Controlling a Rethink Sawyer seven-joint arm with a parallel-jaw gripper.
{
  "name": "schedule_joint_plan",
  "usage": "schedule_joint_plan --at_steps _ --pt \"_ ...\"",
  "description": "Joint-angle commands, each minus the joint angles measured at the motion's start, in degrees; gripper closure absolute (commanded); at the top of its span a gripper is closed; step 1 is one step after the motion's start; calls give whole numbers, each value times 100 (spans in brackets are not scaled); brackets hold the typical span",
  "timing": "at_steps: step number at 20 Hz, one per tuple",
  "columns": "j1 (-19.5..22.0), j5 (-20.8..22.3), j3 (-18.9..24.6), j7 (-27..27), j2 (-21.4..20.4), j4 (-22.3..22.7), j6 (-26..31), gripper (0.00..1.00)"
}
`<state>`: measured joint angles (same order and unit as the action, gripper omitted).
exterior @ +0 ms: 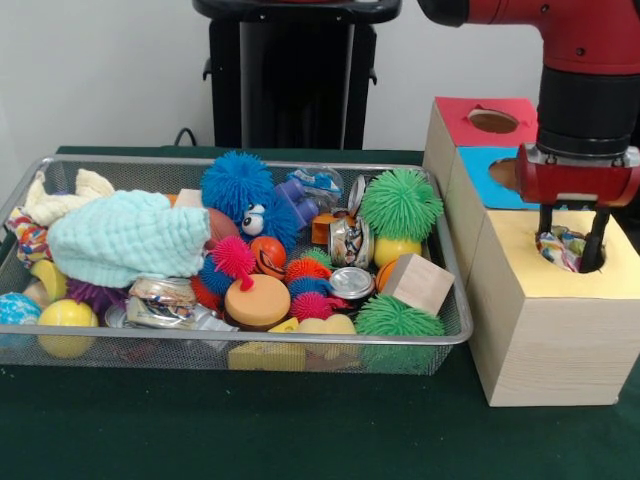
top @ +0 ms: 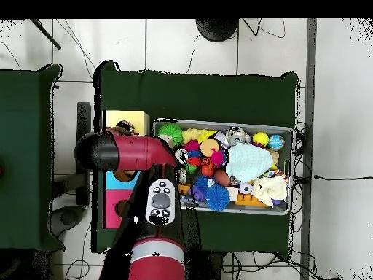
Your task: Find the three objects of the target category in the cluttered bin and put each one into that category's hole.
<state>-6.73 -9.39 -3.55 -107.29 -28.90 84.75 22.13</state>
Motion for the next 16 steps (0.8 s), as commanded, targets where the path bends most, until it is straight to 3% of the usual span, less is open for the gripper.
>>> schedule_joint_plan --at_steps 1,16 --pt "-256 -94 125 -1057 -226 976 1052 0" --pt "-557 -107 -319 -1207 -599 896 1292 0"
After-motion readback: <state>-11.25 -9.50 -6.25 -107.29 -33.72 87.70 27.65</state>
